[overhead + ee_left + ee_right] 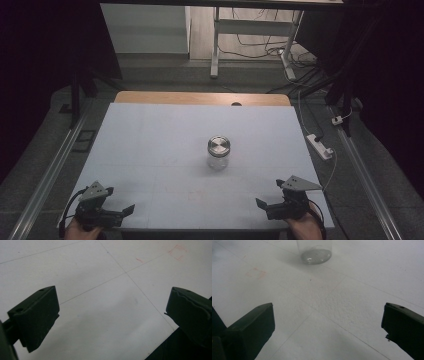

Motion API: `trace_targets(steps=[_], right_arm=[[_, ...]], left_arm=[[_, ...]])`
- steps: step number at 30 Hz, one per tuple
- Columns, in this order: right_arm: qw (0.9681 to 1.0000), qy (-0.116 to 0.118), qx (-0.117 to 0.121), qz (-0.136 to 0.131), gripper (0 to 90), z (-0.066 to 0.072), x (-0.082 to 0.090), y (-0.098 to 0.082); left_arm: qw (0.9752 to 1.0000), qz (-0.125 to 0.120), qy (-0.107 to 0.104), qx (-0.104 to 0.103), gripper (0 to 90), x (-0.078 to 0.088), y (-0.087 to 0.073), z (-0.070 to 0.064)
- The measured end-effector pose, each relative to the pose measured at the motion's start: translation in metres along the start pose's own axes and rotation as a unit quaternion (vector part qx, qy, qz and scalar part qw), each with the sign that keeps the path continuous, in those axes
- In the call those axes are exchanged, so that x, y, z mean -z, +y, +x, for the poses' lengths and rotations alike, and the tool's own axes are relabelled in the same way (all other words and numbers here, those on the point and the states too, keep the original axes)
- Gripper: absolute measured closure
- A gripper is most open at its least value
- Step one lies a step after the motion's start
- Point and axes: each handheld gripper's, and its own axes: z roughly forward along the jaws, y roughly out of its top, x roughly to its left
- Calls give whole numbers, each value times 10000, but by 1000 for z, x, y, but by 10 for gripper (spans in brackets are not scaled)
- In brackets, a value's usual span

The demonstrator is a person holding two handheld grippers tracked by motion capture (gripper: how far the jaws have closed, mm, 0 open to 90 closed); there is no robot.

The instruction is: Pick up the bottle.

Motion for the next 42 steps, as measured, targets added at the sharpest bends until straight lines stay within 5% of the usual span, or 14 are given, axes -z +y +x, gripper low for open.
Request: trace_targets(steps=[22,42], right_arm=[[9988,258,387,-159,0,8,-14,17],[9981,601,154,-62,0,4,-43,37]], left_arm=[[10000,14,-35,51,0,0,0,1],[9999,32,-79,94,0,-1,0,3]])
